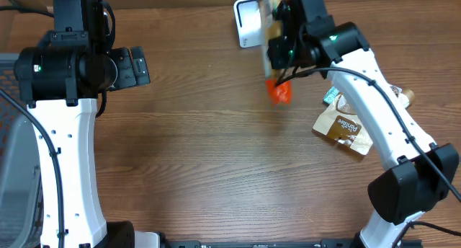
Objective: Scan the item barcode
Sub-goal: 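Lift the spaghetti pack and carry it toward the scanner, then hold the spaghetti pack's barcode in front of the scanner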
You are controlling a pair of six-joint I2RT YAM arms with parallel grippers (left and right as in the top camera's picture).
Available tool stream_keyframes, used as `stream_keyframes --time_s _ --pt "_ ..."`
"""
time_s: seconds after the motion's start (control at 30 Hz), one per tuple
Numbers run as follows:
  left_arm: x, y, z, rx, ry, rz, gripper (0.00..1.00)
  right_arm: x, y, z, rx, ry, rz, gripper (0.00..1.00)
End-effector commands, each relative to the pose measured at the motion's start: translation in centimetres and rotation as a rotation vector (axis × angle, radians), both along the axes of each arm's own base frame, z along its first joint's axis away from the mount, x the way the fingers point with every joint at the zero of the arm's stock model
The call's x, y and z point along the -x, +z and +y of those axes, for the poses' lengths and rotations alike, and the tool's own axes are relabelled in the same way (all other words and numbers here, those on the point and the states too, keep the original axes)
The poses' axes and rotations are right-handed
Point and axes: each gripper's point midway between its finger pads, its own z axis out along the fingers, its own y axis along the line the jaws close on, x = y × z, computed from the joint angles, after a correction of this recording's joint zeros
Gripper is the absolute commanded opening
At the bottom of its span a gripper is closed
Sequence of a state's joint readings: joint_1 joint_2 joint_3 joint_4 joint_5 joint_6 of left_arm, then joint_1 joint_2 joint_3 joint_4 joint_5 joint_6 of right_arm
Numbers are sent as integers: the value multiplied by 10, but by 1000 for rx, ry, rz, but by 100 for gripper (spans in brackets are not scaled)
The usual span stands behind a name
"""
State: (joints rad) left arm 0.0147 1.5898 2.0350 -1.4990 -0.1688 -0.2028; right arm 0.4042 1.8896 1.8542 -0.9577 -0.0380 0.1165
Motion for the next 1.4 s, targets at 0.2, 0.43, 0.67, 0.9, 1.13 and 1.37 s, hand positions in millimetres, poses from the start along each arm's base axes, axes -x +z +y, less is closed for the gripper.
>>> stream_keyframes --time_s 0.2,0.43,0.67,0.9,1.13,1.37 --pt "0 3 -1 7 1 -10 99 -75 46 -33 604 81 -452 3" --pt "0 3 -1 7 1 -10 100 -119 47 -38 797 36 -594 3" --pt "0 3 -1 7 1 -10 100 -147 27 -30 899 77 -657 4" --pt "0 3 -1 7 1 -10 99 -168 -8 -23 1002 153 -680 4" --pt "0 3 -1 7 1 -10 100 -181 -26 -25 1009 138 -699 4" --pt "0 3 -1 7 1 -10 100 -190 -42 -48 1021 123 -666 4"
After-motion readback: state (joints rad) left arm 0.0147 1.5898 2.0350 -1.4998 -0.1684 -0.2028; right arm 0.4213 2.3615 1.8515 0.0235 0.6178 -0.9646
